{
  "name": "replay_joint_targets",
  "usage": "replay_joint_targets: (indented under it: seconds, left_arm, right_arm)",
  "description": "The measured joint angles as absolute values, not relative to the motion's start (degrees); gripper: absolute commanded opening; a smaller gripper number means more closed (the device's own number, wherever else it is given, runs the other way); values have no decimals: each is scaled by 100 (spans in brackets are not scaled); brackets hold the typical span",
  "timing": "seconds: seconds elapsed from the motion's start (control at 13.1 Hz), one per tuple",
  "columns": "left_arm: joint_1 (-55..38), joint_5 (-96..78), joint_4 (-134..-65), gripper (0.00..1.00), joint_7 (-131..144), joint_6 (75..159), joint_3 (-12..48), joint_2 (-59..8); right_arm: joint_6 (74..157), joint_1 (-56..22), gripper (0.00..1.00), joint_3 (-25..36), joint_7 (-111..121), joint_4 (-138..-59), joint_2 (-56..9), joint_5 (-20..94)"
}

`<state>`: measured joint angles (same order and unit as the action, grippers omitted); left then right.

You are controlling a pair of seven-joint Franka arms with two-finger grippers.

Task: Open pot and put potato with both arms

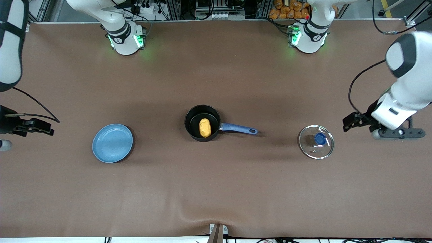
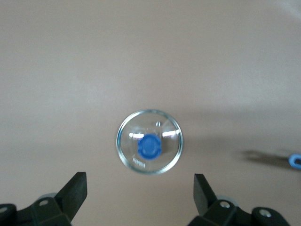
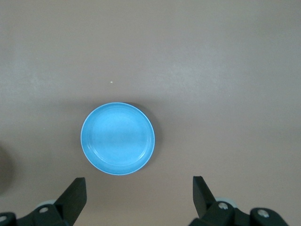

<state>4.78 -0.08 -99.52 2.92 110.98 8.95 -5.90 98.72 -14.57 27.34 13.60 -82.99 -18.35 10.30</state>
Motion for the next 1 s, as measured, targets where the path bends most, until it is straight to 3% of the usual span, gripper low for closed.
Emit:
replay_joint_targets:
  seconds: [0.31,0.54,1.0]
  left_arm:
    - [474,-16,-9355,100,639,9758,1039,-192]
    - [472,-16,-9054,100,825,9218,1079,-75]
    - [522,-16,-8830,100,734,9168,897,-7]
  right_arm:
    - [9644,-580,100,1523,1030,-8057,-1787,831]
    - [9622,207,100,339,720,-8011,-1629,373]
    - [9585,337,100,73,594,-8012,-1528,300]
